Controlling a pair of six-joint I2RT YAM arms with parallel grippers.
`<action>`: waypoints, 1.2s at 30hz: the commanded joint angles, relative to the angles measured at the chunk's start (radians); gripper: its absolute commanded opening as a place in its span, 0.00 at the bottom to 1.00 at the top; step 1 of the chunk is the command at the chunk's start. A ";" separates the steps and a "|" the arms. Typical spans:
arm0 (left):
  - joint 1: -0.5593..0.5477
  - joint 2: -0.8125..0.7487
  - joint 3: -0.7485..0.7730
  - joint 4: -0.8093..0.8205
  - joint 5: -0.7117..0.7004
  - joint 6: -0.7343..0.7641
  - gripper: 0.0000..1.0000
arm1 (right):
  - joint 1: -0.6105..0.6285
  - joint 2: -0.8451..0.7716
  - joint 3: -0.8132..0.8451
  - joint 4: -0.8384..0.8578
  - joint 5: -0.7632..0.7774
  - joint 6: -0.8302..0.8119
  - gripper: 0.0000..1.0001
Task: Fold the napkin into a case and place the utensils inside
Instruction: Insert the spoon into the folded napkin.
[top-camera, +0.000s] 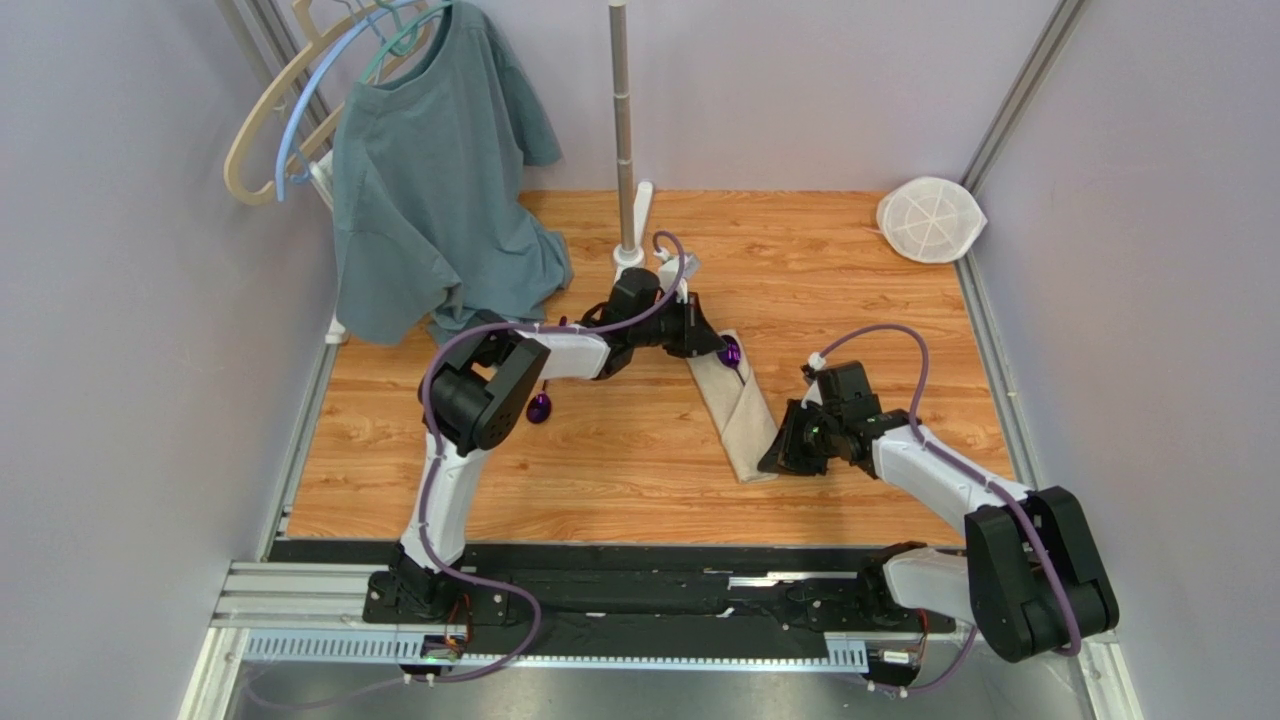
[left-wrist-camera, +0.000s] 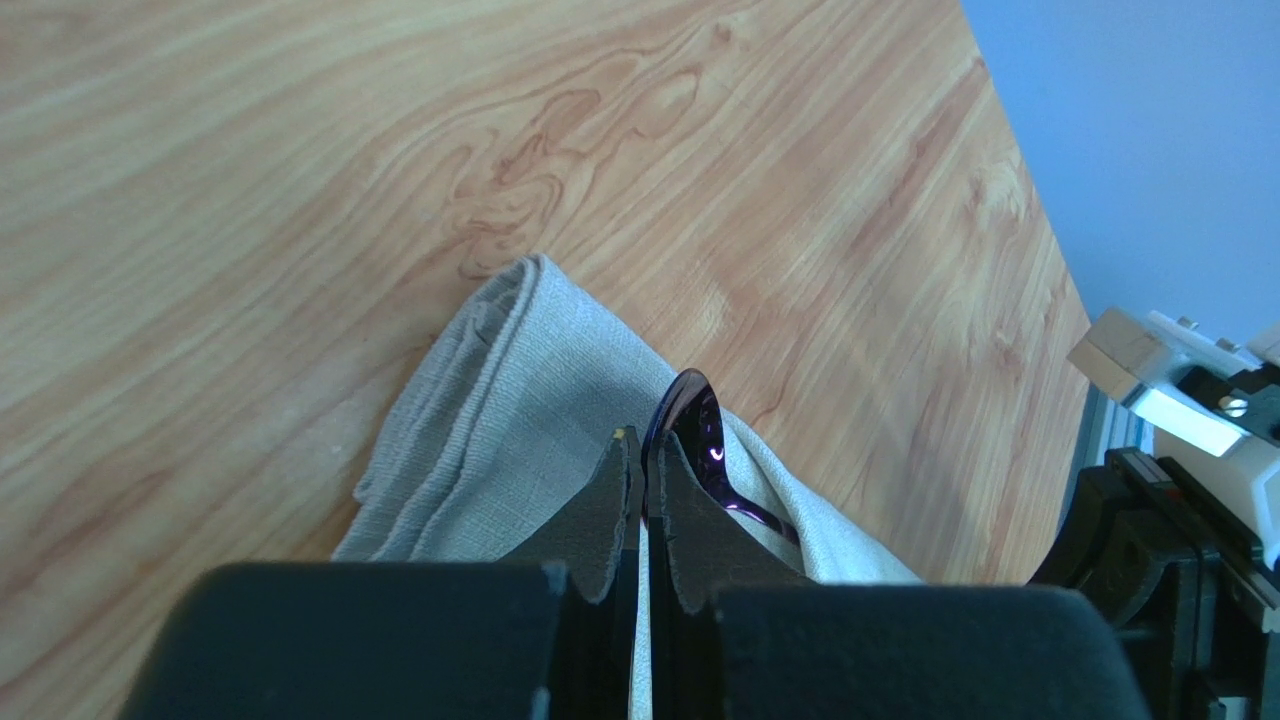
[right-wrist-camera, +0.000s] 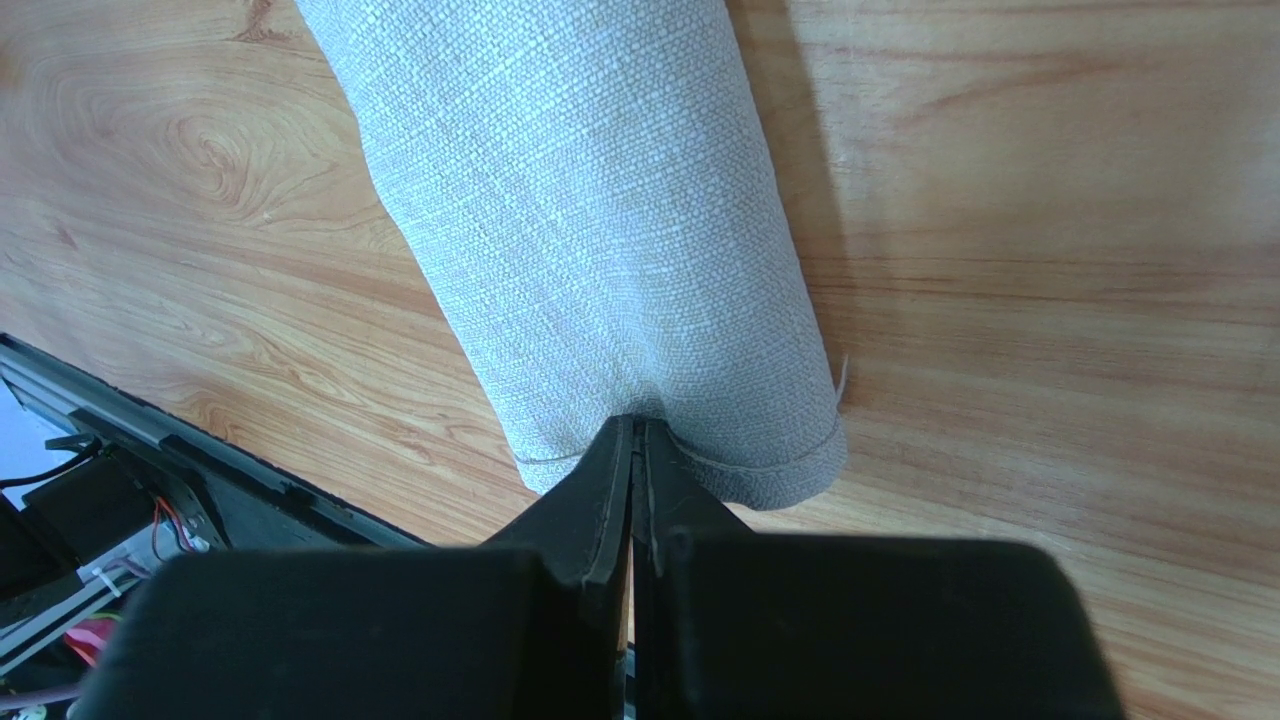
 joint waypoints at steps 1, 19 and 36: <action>-0.026 0.036 0.049 -0.039 0.067 0.002 0.00 | -0.002 0.011 -0.013 0.022 0.029 -0.014 0.00; 0.000 -0.382 0.103 -0.732 -0.344 0.227 0.76 | -0.002 -0.032 0.028 -0.042 0.038 -0.060 0.00; 0.264 -0.843 -0.475 -0.852 -0.519 0.207 0.78 | 0.014 -0.172 0.147 -0.128 -0.004 -0.105 0.00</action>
